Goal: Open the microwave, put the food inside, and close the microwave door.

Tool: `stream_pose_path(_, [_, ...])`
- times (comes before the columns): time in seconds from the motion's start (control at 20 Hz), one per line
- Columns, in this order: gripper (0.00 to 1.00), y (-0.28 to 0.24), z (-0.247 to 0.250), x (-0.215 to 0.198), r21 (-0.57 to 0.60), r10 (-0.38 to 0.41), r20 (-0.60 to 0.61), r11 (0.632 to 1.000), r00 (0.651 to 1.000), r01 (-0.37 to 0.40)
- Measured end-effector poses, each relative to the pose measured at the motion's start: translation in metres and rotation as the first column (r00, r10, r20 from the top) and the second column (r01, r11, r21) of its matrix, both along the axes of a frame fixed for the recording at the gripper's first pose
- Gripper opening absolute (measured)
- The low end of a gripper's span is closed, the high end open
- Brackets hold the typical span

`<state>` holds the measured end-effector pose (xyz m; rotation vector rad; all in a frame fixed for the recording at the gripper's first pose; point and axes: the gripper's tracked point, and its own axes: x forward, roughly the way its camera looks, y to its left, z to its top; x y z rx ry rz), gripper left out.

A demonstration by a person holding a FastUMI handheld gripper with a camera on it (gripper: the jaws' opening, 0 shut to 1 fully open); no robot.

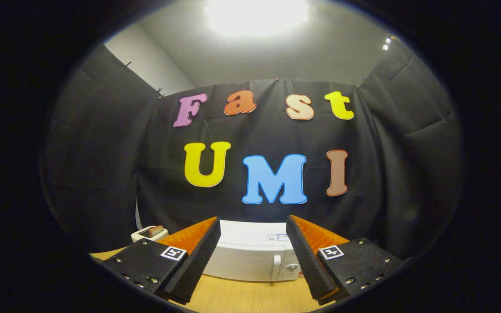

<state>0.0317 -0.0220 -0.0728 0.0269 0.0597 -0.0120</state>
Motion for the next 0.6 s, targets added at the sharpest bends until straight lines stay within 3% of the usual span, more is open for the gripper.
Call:
stream_pose_path(0.2, [0.95,-0.019,-0.047,0.027,0.001,-0.027,-0.007,1.0,1.0,0.027])
stream_pose_path(0.6, [0.95,-0.039,-0.207,0.101,-0.006,-0.03,-0.139,1.0,0.99,0.03])
